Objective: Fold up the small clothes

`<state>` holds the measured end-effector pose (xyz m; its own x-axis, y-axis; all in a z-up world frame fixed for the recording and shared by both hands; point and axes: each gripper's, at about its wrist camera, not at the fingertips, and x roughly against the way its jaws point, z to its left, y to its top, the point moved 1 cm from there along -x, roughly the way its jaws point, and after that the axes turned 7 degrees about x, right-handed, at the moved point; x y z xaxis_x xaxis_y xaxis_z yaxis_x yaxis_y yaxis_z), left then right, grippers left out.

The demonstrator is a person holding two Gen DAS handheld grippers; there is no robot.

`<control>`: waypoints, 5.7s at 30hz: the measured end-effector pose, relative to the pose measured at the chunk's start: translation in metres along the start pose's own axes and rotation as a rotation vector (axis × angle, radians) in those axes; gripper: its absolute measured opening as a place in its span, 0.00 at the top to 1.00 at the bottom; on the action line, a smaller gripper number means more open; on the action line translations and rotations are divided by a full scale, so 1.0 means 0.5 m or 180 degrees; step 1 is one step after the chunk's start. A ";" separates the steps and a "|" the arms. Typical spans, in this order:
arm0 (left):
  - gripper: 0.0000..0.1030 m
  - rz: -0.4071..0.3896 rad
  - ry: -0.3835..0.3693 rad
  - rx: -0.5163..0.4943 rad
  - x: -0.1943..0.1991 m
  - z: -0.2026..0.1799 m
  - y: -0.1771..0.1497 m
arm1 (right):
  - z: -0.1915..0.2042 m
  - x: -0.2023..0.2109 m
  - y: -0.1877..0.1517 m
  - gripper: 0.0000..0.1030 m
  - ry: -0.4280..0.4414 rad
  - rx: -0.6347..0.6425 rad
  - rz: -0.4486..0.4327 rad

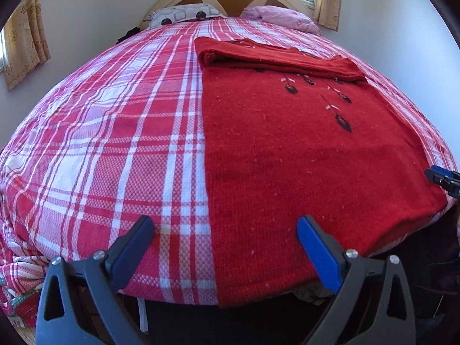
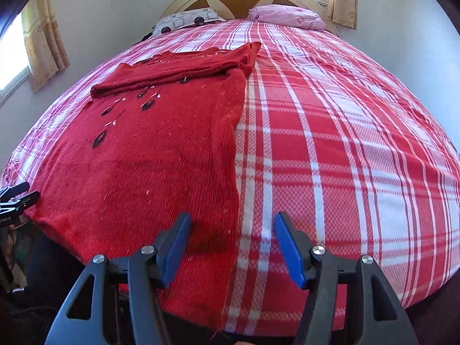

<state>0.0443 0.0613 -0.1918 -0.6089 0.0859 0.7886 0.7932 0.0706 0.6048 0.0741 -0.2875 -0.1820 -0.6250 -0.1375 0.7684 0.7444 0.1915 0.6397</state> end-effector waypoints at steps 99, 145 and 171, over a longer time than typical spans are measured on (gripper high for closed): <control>0.91 -0.0499 -0.0854 0.0395 -0.173 0.007 0.608 | -0.142 -0.139 0.624 0.93 0.0798 -0.0464 -0.0907; 0.09 -0.0231 0.0343 0.0003 -0.321 0.011 0.520 | 0.036 -0.378 0.519 0.25 0.0127 0.0577 0.0076; 0.00 -0.0202 0.0112 -0.0112 -0.296 0.017 0.477 | -0.018 -0.293 0.401 0.17 -0.0037 0.0140 -0.0022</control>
<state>0.3235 0.0738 -0.1650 -0.6580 0.0475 0.7515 0.7530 0.0398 0.6568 0.3170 -0.2375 -0.1661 -0.6329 -0.1277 0.7636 0.7292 0.2332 0.6434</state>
